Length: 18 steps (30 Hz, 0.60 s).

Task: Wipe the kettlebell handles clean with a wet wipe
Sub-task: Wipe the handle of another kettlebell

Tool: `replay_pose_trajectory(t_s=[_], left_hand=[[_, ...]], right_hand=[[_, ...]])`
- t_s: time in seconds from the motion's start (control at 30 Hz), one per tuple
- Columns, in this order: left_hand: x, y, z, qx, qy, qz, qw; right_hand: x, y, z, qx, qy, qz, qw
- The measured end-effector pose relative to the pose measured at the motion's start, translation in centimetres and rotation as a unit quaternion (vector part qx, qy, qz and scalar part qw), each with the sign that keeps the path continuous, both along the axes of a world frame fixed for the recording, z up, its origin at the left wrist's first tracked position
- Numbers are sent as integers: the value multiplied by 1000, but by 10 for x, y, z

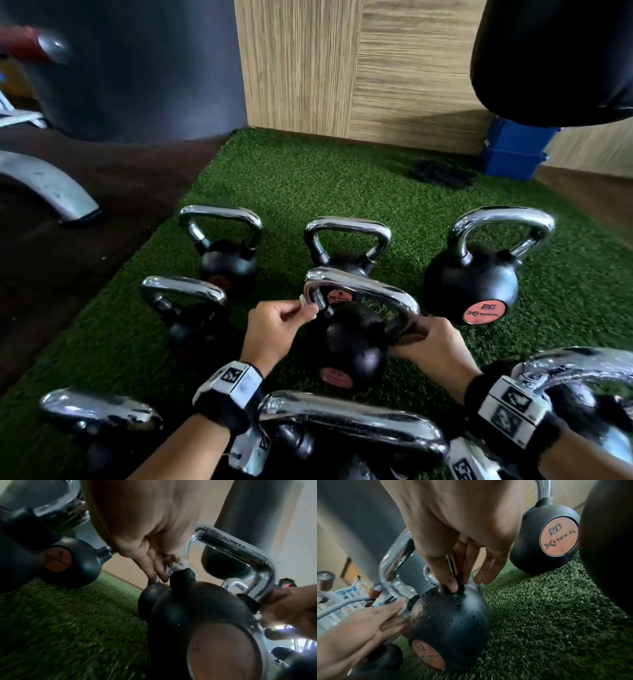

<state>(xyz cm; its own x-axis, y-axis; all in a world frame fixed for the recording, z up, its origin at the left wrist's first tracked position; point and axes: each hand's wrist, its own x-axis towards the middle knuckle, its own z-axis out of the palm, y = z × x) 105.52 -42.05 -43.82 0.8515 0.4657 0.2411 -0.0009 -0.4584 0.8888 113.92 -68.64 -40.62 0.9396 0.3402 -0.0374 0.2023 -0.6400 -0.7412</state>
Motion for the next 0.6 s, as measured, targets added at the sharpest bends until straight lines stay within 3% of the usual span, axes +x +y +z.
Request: replay_pose_trajectory(t_s=[0.2,0.3,0.47,0.6], left_hand=[[51,-2,27,132,84,-36,987],[73,-7,43,182,119,-93,972],[94,0,62,224,211,-197,931],[85,1,54,202,162,-217,941]], right_hand=[[-30,3,17,-73,-45,83,993],[-38,15,18,-68,-60,144,985],[-8,29,13,-46,-46,114,991],[5,43,3,-49,-46,71,995]])
